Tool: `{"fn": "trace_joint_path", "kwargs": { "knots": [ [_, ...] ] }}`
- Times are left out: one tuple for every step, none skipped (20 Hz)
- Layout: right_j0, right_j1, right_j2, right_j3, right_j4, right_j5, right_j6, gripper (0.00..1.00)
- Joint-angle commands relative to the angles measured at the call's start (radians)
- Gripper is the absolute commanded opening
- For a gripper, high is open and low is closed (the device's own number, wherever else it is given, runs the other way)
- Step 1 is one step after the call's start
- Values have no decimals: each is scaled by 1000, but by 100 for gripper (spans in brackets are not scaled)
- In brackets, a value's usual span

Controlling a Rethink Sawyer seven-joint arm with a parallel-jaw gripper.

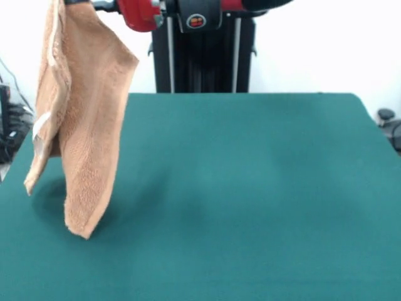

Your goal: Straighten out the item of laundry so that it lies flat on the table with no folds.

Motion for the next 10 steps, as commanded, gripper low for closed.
{"fn": "trace_joint_path", "kwargs": {
  "knots": [
    [-19,-51,287,73,89,-61,-259,0],
    [-25,-61,318,70,117,-79,-247,0],
    [-28,-64,333,67,131,-94,-241,0],
    [-29,-61,351,54,154,-129,-238,0],
    [-31,-61,360,50,161,-143,-237,0],
    [-33,-60,369,44,167,-158,-234,0],
    [-36,-61,376,44,168,-165,-227,0],
    [-38,-61,384,43,170,-172,-219,0],
    [-42,-64,393,43,173,-181,-212,0],
    [-45,-65,406,42,181,-194,-200,0]
  ]
}}
